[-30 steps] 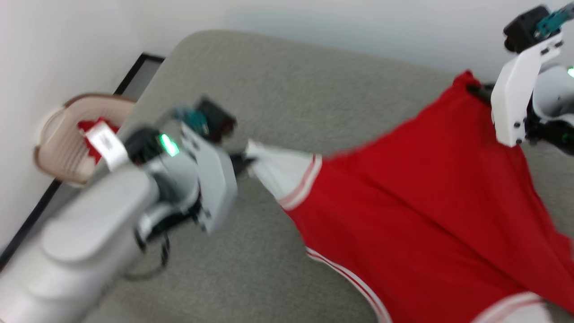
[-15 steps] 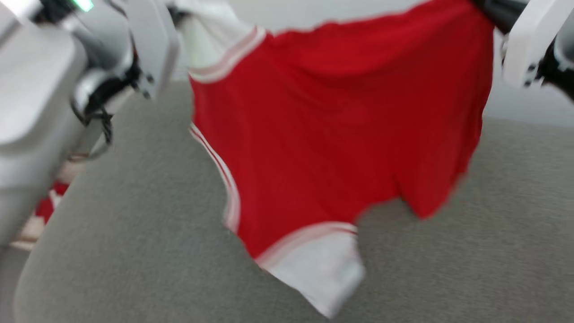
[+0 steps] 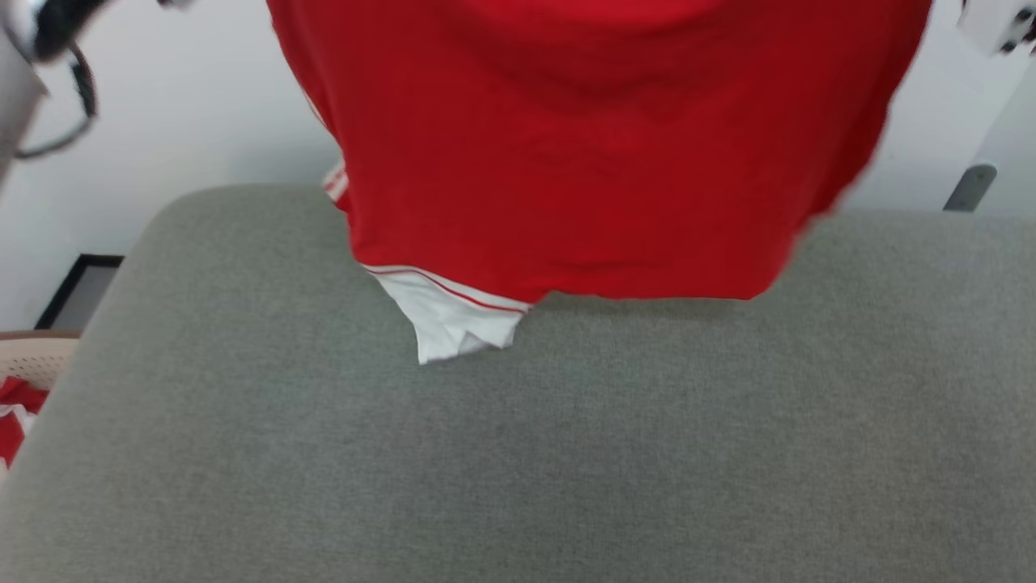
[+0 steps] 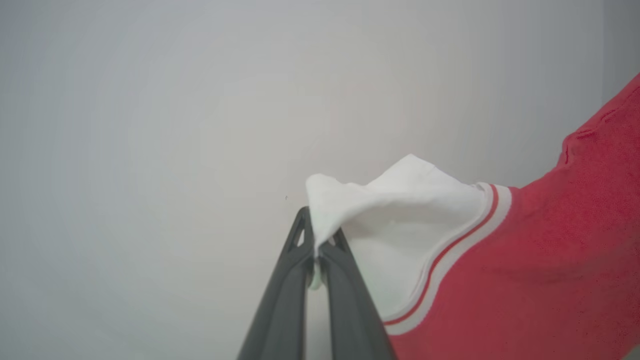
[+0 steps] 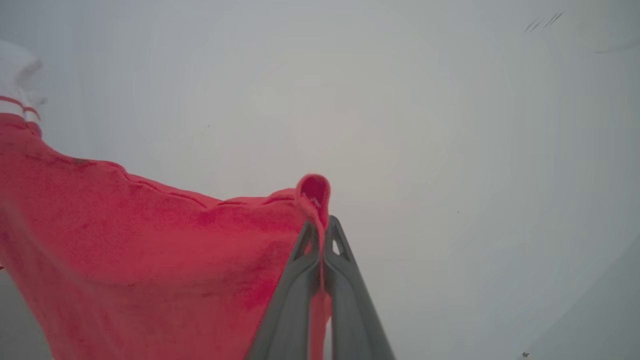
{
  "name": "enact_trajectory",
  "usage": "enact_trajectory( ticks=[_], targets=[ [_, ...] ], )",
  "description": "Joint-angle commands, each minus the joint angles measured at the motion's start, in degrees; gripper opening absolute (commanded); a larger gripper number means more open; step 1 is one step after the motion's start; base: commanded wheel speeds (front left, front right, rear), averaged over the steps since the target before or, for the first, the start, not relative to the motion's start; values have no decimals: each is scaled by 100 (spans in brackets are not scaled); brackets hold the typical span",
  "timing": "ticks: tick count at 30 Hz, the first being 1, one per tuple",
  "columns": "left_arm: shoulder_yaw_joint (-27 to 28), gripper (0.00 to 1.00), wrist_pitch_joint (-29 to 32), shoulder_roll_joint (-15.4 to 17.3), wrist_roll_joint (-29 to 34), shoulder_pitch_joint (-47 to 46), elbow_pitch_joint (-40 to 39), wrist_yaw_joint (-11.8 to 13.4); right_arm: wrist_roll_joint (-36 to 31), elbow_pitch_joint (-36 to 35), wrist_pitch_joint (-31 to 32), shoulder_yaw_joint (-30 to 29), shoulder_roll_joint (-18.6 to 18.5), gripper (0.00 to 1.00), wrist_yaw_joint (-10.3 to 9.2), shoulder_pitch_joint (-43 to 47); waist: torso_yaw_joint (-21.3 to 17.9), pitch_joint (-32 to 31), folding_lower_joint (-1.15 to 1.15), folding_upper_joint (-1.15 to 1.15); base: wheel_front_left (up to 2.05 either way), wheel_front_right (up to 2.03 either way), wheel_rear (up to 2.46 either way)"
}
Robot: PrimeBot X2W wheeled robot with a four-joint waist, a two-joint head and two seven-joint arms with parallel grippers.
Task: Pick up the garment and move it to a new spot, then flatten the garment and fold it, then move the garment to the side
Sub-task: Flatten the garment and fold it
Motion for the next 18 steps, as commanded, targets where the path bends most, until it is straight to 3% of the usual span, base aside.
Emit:
enact_trajectory(
  ticks=[1,12,18],
  targets=[
    [-12,0,-49,41,-47,-99,50,-8,-6,10,-18,-17,0,0,0,-80,-67,133,0,0,0,0,0],
    [-110,0,-554,32,-250,-901,438,-2,-173,171,-88,-291,-40,0,-1,-712,-203,1384,0,0,0,0,0],
    [-81,0,-965,-112,-75,-1457,792,73,-671,692,-539,-511,242,0,-1,-1295,-255,2430,0,0,0,0,0]
  ],
)
